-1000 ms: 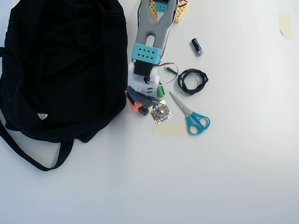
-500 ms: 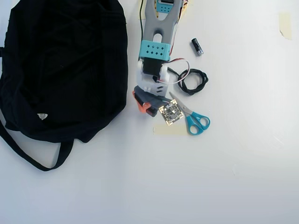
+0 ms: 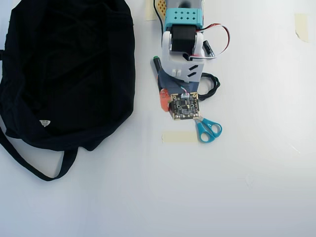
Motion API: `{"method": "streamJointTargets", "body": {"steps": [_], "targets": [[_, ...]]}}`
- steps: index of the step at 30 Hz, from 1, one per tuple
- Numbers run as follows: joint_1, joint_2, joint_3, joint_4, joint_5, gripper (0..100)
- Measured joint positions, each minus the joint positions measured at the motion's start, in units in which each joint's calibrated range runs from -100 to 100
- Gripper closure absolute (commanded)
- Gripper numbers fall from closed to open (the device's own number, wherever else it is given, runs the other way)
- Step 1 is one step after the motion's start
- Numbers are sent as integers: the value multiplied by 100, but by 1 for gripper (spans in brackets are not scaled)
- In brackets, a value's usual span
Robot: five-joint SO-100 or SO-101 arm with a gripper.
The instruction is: Put the bike light into the black bag
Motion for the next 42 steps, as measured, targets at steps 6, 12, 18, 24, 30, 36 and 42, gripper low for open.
{"method": "streamJointTargets", "body": {"steps": [6,12,18,24,30,36,42], "targets": [[15,-531,-16,429,-640,98],[272,-1104,-24,953,-742,98],[353,-1743,-24,1348,-860,98],[669,-2316,-24,1657,-1123,98],[1470,-2640,-24,1821,-1519,98],[2682,-2640,0,1666,-1514,98],[3828,-2607,715,721,-1192,98]]}}
